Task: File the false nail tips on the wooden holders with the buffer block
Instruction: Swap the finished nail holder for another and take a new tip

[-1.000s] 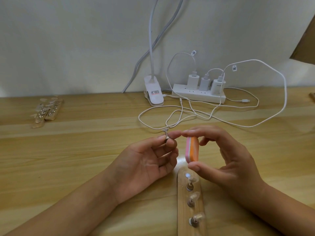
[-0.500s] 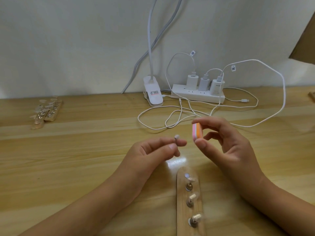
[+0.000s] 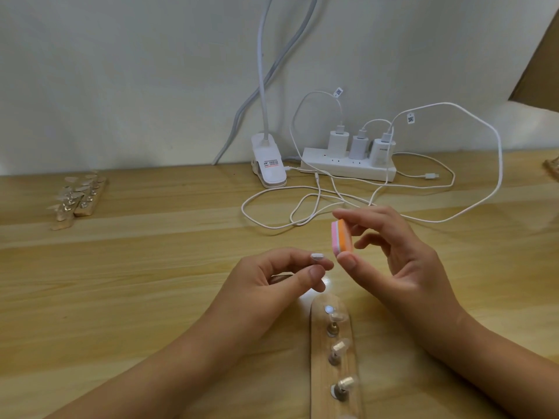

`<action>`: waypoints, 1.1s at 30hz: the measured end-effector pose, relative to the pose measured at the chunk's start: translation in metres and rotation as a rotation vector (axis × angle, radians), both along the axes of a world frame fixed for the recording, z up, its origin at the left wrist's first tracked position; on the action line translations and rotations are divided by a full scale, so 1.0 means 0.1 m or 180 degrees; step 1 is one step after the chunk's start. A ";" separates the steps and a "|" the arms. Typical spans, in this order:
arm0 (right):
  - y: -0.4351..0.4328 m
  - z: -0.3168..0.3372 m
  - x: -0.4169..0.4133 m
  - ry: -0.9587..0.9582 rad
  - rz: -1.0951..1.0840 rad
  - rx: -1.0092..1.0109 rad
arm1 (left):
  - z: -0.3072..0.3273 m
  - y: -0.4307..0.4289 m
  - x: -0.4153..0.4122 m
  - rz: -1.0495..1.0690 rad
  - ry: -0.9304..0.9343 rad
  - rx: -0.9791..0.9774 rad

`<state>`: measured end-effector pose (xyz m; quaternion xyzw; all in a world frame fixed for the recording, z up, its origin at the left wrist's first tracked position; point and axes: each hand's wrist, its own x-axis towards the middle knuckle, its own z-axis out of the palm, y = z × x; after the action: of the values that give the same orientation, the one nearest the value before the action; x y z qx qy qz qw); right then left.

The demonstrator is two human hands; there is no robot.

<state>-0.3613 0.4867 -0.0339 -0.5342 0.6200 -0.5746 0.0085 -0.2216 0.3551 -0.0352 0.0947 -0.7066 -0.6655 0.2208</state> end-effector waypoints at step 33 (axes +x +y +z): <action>-0.01 -0.06 -0.02 0.0885 -0.0080 0.0104 | -0.08 -0.04 0.01 0.0448 0.0010 -0.1333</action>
<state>-0.3628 0.4859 -0.0403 -0.6007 0.6311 -0.4849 -0.0760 -0.2210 0.3510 -0.0435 0.0948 -0.8207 -0.4874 0.2826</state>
